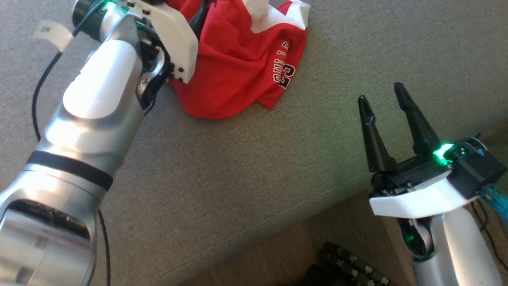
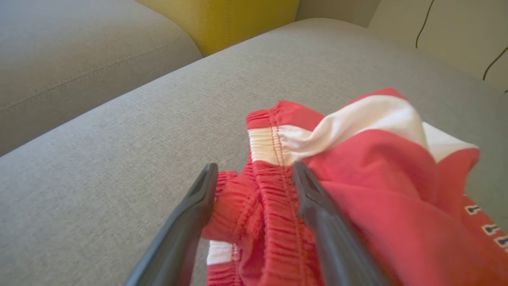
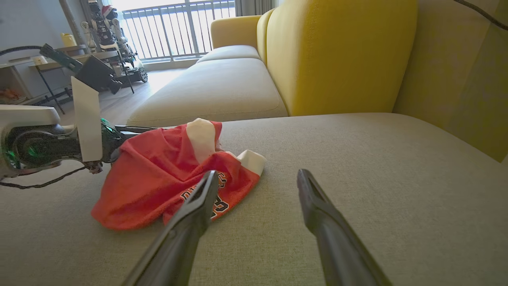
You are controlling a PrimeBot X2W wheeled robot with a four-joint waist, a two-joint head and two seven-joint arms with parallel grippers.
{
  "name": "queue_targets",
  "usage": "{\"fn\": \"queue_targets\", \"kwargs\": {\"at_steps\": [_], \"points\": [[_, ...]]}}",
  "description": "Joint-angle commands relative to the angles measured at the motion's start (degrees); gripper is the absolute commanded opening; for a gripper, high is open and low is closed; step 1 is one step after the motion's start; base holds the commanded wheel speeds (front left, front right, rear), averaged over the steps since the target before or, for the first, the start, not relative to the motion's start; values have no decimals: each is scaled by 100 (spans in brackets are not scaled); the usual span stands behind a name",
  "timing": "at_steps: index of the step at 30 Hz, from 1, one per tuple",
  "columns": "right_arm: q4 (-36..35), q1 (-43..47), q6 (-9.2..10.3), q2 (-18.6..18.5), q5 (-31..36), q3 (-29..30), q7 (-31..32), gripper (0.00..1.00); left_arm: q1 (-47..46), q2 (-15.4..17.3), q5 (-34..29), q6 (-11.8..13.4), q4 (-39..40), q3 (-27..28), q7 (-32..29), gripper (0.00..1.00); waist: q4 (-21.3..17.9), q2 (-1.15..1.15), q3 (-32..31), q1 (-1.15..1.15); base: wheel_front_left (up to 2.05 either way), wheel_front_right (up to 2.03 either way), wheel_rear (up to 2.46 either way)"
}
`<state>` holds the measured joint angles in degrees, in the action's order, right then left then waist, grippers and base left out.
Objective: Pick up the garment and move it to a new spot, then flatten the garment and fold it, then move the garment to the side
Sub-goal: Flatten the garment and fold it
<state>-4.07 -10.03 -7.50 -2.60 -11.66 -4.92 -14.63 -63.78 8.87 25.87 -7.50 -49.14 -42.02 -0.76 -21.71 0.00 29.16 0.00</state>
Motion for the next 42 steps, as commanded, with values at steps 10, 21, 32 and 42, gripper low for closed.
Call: {"fn": "queue_targets", "kwargs": {"at_steps": [10, 21, 32, 42], "points": [[-155, 89, 1, -28, 20, -172, -37, 100, -350, 193, 402, 1, 112, -744, 11, 0, -88, 0, -145, 0, 0, 0, 0], [-173, 63, 1, -28, 80, 29, -37, 100, 72, 287, 681, 3, 549, -818, 1074, 0, 501, 0, -403, 0, 0, 0, 0], [-64, 224, 1, -28, 287, 167, -37, 100, 2354, 1206, 1608, 210, 2984, -580, 1235, 0, 1471, 0, -973, 0, 0, 0, 0], [-24, 243, 1, -28, 391, 154, -37, 100, 3822, 1768, 2474, 543, 4574, -448, 952, 100, 1803, 0, -1080, 0, 0, 0, 0]]}}
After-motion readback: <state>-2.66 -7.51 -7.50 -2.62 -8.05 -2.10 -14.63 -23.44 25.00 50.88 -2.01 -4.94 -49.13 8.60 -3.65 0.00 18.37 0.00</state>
